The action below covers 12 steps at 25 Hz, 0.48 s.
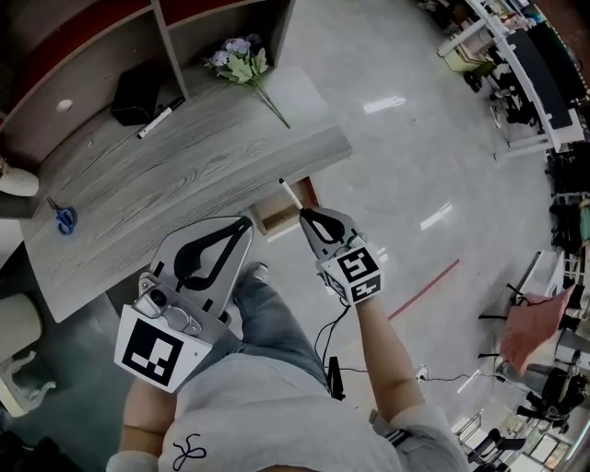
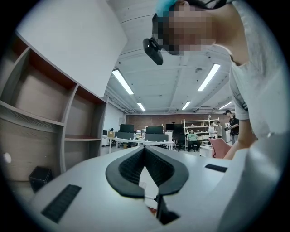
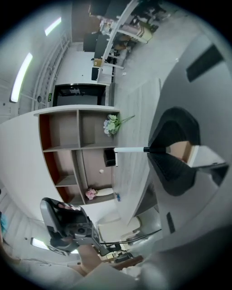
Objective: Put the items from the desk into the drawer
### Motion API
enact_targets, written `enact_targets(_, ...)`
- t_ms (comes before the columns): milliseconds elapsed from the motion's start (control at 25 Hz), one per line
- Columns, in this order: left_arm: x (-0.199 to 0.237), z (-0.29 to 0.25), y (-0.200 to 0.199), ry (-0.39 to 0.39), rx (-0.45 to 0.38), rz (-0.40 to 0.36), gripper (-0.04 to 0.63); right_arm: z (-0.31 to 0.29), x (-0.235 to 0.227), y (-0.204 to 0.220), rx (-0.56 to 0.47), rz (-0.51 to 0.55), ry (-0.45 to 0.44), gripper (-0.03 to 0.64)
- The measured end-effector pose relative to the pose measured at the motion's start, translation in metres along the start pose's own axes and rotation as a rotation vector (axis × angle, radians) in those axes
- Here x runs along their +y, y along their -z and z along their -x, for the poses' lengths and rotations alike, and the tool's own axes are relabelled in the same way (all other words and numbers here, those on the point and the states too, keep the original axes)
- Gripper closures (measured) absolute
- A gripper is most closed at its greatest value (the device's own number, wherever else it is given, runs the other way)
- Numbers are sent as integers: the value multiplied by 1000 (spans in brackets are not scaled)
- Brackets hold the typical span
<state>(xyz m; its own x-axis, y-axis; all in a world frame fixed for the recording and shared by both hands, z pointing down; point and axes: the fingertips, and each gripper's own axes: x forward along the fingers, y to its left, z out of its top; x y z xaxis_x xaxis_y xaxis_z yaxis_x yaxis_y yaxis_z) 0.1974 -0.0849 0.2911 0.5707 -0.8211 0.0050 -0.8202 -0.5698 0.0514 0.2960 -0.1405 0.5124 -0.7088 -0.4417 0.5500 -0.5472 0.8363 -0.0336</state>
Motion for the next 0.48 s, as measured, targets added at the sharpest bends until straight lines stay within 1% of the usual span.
enact_targets(160, 2, -6, 6, -18, 5, 0, 586, -14, -1, 35, 84, 58, -47, 566)
enact_targets(480, 15, -17, 20, -51, 25, 14, 586, -37, -3, 86, 216, 140, -120, 566)
